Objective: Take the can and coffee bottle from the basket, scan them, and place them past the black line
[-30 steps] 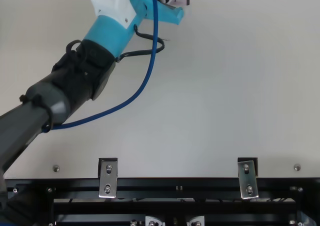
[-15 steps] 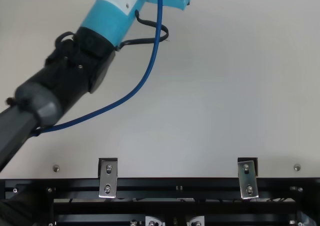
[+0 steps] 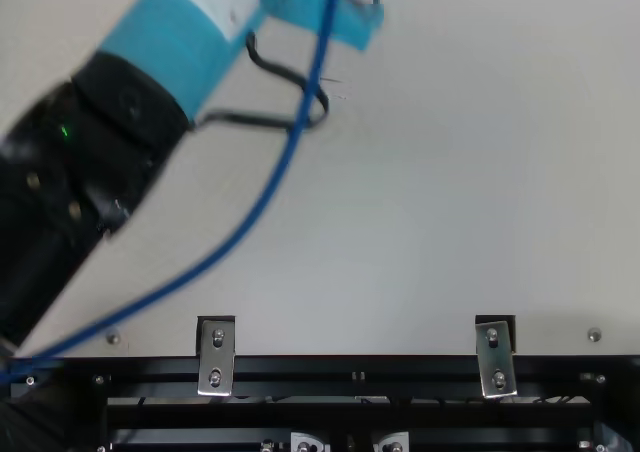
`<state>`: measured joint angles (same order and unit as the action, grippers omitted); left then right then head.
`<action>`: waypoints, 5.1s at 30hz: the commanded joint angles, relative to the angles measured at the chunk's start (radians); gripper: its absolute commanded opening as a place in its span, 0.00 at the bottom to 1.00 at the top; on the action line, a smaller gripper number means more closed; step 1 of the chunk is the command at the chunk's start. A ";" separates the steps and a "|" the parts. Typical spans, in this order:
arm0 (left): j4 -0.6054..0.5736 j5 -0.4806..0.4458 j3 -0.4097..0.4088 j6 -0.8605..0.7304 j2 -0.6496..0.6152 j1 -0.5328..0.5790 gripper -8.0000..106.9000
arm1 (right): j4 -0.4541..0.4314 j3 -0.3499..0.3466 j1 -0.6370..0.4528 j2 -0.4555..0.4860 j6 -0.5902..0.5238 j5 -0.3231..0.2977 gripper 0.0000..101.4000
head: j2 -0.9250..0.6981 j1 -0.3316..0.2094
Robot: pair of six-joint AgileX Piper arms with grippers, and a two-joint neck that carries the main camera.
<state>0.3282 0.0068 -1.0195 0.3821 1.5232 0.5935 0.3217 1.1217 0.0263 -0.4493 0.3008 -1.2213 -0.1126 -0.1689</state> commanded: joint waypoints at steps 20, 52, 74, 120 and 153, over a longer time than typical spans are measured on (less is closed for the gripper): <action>-0.590 -0.920 -0.199 -1.199 -0.016 -0.234 0.16 | 0.000 0.000 0.000 0.000 0.000 0.000 1.00 | 0.006 -0.004; -0.758 -1.026 -0.286 -1.555 0.338 -0.055 0.85 | 0.000 0.000 0.000 0.000 0.000 0.000 1.00 | 0.006 -0.004; -1.138 -0.566 0.127 -1.709 -0.176 -0.289 0.85 | 0.052 -0.023 0.095 -0.341 -0.228 0.249 1.00 | 0.006 -0.004; -0.533 -0.236 0.548 -1.200 -0.717 -0.454 0.85 | 0.001 0.533 0.467 -1.221 -0.930 0.001 1.00 | 0.006 -0.004; -0.533 -0.236 0.548 -1.196 -0.717 -0.454 0.85 | -0.229 0.515 0.716 -1.482 -1.313 0.049 1.00 | 0.006 -0.004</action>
<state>-0.2049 -0.2294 -0.4716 -0.8140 0.8064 0.1394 0.1034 1.6446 0.7374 -1.9228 -1.0202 -1.1793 -0.1126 -0.1689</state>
